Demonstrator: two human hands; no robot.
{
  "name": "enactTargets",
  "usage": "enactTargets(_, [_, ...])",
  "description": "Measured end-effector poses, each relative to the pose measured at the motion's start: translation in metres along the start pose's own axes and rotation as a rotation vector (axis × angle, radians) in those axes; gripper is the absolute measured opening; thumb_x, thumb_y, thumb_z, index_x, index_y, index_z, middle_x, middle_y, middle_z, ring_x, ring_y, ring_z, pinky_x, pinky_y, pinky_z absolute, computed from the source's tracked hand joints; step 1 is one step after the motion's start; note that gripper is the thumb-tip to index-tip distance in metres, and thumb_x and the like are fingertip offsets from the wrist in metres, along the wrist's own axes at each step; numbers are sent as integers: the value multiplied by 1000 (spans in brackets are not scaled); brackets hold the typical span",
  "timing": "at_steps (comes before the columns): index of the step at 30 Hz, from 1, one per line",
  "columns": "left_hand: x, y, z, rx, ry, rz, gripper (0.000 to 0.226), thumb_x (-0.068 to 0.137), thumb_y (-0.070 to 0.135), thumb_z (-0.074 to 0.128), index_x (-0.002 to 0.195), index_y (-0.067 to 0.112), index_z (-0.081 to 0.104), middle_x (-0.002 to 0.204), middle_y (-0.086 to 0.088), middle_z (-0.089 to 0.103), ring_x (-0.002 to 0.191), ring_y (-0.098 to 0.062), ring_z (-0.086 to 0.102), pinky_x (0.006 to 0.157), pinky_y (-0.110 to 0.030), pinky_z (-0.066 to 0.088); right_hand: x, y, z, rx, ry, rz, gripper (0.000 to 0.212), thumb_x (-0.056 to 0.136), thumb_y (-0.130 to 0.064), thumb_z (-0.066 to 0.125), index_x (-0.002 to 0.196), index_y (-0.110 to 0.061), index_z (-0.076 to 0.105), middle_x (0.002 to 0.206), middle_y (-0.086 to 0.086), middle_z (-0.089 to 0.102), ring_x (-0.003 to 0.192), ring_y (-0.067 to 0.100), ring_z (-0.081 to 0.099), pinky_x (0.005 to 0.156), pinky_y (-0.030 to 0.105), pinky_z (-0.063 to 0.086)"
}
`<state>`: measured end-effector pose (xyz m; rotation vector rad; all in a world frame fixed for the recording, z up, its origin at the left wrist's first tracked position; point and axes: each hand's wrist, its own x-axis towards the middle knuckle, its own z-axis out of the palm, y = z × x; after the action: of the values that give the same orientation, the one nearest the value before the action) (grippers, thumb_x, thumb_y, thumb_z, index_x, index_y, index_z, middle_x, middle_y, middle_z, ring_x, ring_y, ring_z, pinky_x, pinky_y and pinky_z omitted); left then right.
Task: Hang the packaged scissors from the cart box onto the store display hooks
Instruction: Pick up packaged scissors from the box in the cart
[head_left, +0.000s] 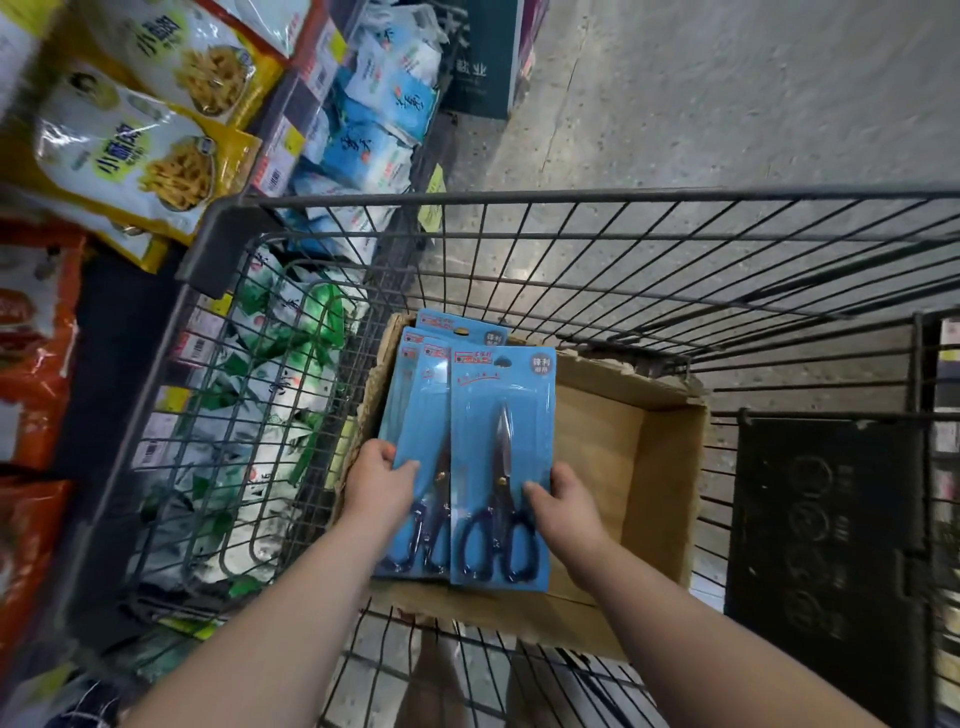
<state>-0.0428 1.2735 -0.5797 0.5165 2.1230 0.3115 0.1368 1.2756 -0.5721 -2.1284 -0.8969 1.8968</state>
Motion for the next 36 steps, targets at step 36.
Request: enactTargets(36, [-418,-221,-218,-951,739,37,16,88,-3,49,83,8,61,69,-7,61,59,-20,53,50,-22,43,-358,-19,114,-637,-575,-798,16,85,-11,53,100,-14,58,97,7,66,86,22,63,79,38,54])
